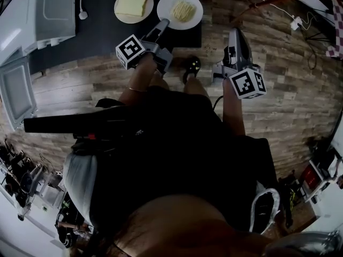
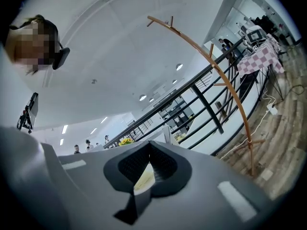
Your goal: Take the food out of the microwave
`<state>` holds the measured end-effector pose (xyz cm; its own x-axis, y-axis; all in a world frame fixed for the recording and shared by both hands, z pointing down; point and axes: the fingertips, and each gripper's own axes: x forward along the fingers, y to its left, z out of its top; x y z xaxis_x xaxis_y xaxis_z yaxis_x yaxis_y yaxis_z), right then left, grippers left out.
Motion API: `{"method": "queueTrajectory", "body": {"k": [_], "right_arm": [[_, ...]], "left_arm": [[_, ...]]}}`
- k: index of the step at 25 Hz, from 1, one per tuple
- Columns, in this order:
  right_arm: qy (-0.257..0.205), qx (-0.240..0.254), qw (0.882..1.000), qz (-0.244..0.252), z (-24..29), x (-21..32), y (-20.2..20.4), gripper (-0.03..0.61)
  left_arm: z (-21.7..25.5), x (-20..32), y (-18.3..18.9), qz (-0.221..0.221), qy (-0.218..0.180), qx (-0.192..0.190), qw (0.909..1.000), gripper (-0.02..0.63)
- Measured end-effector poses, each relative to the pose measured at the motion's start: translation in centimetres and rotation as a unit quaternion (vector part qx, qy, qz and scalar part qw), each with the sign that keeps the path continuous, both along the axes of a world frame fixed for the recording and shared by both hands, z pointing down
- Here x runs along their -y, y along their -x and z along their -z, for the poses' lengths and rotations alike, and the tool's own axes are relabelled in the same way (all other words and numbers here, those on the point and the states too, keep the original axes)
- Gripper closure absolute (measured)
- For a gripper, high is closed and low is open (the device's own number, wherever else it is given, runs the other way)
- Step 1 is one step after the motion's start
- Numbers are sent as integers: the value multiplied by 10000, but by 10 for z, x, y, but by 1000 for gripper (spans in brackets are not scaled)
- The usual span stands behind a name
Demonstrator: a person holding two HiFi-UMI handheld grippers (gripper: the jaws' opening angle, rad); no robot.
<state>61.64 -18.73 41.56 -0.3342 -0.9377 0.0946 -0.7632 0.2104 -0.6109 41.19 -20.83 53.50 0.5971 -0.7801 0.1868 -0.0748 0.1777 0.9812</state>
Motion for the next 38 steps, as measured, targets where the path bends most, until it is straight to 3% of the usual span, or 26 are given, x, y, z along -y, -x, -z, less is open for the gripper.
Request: {"method": "queueTrajectory", "body": {"k": [25,30,38], "right_arm": [[227,128,9995,-164,-29,6,-10,578],[258,222,9993,-160,-31,10,-9,578],[298,244,9990,-220,-39,10,-13,578]], "left_arm": [[-29,14,4,-117,362,385,9985,597],[-29,19,4,-151,209,539,9982,597],[-34,20,7,-341,415,997,9936,597]]}}
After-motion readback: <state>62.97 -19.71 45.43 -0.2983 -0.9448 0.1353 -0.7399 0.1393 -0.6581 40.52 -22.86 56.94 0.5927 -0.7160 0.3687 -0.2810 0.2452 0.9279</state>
